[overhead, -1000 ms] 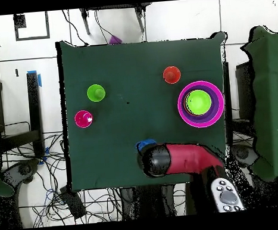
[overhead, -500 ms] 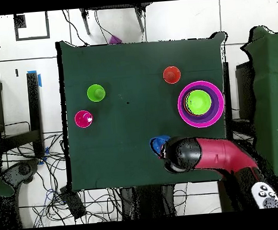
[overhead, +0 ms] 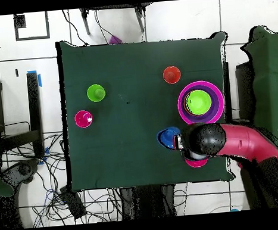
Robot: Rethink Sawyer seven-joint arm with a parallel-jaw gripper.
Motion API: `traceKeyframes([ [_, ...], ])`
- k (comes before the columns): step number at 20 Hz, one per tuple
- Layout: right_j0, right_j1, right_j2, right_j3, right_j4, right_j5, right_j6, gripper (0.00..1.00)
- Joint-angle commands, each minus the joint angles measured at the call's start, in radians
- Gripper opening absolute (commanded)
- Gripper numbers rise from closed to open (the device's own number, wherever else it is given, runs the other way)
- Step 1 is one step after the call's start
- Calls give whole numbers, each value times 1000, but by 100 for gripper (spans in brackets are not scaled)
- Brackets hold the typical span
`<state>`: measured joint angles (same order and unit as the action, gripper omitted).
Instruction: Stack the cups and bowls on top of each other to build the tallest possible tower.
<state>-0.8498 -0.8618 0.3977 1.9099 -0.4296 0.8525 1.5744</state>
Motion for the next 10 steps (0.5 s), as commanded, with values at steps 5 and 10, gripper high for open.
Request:
traceKeyframes([
  [5, -65, 83, 206, -199, -119, 182, -496, 0],
  [10, -88, 111, 236, -266, -142, 219, -554, 0],
])
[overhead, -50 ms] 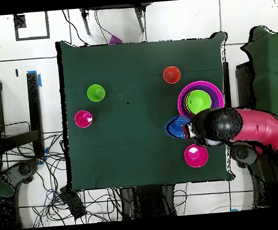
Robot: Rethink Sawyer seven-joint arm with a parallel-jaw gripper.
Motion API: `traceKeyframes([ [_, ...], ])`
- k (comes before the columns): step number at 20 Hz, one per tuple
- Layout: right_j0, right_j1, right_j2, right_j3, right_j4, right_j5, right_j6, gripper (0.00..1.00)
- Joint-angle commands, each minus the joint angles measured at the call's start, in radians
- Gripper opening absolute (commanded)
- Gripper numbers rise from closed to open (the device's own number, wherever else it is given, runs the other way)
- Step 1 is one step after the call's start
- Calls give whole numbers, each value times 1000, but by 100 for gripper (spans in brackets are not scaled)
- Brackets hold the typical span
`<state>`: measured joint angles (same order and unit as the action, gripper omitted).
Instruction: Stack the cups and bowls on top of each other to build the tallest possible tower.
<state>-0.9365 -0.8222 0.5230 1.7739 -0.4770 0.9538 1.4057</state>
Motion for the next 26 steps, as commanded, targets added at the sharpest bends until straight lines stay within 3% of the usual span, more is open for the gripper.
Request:
traceKeyframes([
  [1, -4, 77, 115, -141, -99, 123, -394, 0],
  [18, -31, 197, 171, -325, -189, 184, -536, 0],
  [26, -41, 222, 181, -360, -201, 187, -589, 0],
])
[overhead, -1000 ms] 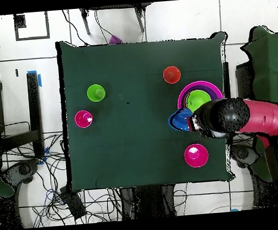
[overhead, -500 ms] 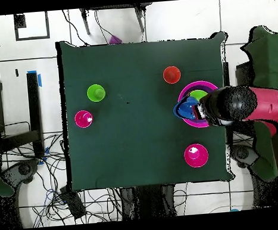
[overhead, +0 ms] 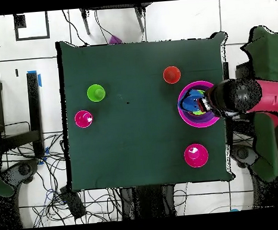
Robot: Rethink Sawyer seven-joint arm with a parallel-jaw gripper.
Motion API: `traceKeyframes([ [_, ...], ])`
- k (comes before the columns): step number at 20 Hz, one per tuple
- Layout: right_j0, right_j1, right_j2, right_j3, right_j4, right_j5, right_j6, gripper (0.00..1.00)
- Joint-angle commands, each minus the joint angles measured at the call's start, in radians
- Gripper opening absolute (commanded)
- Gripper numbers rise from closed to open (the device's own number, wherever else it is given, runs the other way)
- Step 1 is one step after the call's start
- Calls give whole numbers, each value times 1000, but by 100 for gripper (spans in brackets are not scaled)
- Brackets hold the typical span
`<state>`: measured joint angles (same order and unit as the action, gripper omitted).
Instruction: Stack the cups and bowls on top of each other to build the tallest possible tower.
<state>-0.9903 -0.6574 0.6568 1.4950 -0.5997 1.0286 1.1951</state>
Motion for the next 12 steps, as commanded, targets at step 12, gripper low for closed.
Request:
traceKeyframes([
  [12, 12, 82, 21, -84, -98, 86, -398, 0],
])
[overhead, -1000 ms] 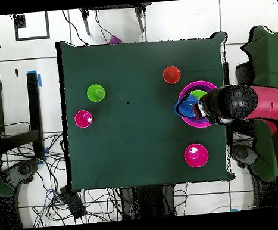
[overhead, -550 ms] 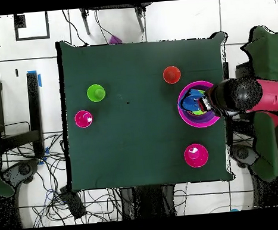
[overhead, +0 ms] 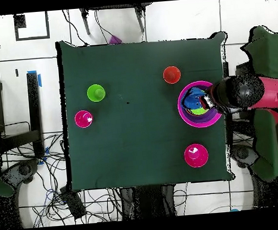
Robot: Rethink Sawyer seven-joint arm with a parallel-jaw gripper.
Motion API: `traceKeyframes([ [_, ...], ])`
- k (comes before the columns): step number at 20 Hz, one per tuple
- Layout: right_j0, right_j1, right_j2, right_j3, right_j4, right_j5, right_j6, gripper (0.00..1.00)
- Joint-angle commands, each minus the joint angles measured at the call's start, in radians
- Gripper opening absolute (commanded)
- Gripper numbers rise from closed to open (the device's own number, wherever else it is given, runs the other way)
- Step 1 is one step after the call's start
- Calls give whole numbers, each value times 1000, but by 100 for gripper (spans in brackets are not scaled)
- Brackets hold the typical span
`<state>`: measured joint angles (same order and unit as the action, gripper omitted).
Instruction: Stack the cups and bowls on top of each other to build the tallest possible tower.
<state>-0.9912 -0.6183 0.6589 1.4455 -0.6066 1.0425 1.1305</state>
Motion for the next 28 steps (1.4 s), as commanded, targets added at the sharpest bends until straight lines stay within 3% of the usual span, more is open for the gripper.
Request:
traceKeyframes([
  [1, 13, 46, 17, -33, -94, 61, -326, 0],
  [18, -2, 96, 13, -63, -160, 31, -353, 0],
  [19, -7, 96, 17, -63, -162, 30, -350, 100],
  [28, -10, 94, 21, -66, -175, 36, -347, 100],
])
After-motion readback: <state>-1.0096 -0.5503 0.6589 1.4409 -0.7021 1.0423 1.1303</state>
